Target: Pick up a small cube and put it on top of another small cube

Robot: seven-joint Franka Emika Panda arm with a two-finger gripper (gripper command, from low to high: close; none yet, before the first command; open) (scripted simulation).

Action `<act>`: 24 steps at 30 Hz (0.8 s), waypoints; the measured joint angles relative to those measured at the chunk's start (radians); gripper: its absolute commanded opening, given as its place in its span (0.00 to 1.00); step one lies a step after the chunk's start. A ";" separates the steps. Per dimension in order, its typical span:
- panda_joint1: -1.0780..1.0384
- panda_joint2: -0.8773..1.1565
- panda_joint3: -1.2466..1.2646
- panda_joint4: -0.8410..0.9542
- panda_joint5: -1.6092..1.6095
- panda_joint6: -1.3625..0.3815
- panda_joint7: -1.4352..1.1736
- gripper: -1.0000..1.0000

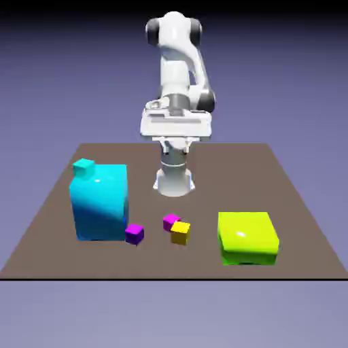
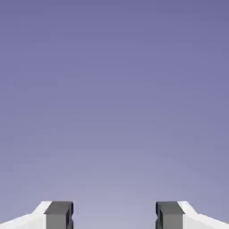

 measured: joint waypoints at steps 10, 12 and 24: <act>0.310 0.265 -0.362 0.022 0.055 -0.078 -0.425 0.50; 0.372 0.318 -0.435 0.026 0.066 -0.093 -0.510 0.50; 0.744 0.636 -0.870 0.053 0.132 -0.187 -1.021 0.50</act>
